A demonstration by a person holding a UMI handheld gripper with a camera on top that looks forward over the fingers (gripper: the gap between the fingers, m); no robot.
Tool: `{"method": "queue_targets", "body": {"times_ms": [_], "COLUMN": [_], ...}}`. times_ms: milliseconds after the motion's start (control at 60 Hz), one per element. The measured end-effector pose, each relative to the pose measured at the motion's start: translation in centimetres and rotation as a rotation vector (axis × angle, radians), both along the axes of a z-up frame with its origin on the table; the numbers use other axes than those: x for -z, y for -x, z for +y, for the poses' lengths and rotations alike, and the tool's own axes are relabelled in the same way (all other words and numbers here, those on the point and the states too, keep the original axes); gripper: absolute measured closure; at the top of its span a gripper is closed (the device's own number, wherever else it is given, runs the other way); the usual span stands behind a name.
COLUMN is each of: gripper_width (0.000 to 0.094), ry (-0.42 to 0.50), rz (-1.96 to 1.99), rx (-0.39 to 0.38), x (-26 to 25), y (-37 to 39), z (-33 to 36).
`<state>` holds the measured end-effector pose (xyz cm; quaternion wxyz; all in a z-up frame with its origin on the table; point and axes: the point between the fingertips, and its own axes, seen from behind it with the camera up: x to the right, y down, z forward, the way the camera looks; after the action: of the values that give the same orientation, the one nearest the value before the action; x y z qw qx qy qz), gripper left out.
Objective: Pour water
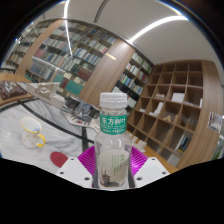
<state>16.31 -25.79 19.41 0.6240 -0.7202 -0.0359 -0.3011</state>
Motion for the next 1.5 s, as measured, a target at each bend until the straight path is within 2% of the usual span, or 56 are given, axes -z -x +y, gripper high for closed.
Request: {"method": "queue_targets", "body": {"times_ms": [150, 250, 350, 433, 567, 633, 750, 833, 983, 1117, 1217, 1350, 1417, 1500], "gripper_width": [0.0527, 0.0528, 0.0528, 0.0527, 0.0529, 0.0529, 0.0529, 0.0528, 0.0529, 0.0528, 0.0525, 0.0527, 0.0526, 0.0526], "ry": [-0.027, -0.064, -0.092, -0.070, -0.037, -0.007, 0.041, 0.042, -0.043, -0.163, -0.181, -0.150, -0.112, -0.026], "rz": [-0.410, -0.743, -1.054, -1.301, -1.683, -1.807, -1.902, -1.871, -1.627, -1.151, -0.670, -0.104, 0.144, 0.356], "rx": [0.035, 0.040, -0.012, -0.061, -0.163, -0.214, -0.251, -0.263, -0.281, -0.310, -0.351, -0.408, -0.419, -0.417], "x": [-8.1, -13.3, -15.4, -14.4, -9.2, -6.3, -3.0, -2.7, -6.3, -12.6, -14.8, -12.1, -7.2, -2.4], "y": [-2.1, 0.5, 6.6, 11.3, 17.6, 18.9, 19.8, 19.7, 20.2, 19.0, 16.8, 14.1, 15.6, 14.0], "z": [6.0, 9.0, 12.0, 14.0, 16.2, 17.6, 18.3, 18.4, 17.5, 15.7, 14.8, 14.6, 14.5, 14.7]}}
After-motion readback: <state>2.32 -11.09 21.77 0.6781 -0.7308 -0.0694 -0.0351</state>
